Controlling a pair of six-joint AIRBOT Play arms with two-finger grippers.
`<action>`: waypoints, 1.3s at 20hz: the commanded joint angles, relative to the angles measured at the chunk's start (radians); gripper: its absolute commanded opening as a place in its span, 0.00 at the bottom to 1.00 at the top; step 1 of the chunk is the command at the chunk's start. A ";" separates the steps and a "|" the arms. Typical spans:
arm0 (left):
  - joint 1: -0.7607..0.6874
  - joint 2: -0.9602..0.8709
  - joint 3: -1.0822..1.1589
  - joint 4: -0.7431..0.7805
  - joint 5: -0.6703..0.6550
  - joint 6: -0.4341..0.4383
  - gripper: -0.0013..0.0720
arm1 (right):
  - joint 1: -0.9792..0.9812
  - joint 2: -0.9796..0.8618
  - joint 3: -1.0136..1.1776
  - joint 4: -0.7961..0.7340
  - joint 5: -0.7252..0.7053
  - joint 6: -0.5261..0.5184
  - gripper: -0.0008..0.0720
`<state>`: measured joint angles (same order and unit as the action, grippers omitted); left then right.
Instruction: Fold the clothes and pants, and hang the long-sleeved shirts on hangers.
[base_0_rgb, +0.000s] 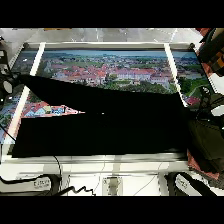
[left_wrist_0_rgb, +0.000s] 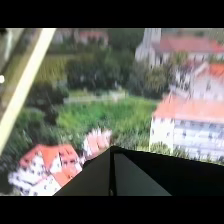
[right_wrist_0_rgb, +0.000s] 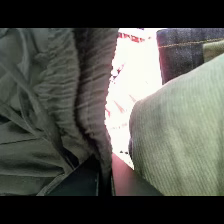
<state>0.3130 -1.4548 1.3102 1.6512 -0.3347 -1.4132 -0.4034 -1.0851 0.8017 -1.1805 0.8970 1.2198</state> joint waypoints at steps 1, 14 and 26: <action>-0.003 0.100 0.001 -0.001 -0.069 0.000 0.03 | -0.001 0.001 0.000 0.014 -0.010 -0.001 0.04; 0.057 0.380 0.000 0.094 -0.754 0.040 0.02 | -0.001 0.003 0.000 0.029 -0.019 -0.001 0.04; 0.056 -0.214 0.000 0.057 -0.005 0.041 0.03 | 0.000 0.000 0.000 0.037 -0.053 -0.001 0.04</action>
<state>0.3683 -1.5852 1.3098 1.7222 -0.5526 -1.3689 -0.4034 -1.0851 0.8017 -1.1500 0.8635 1.2186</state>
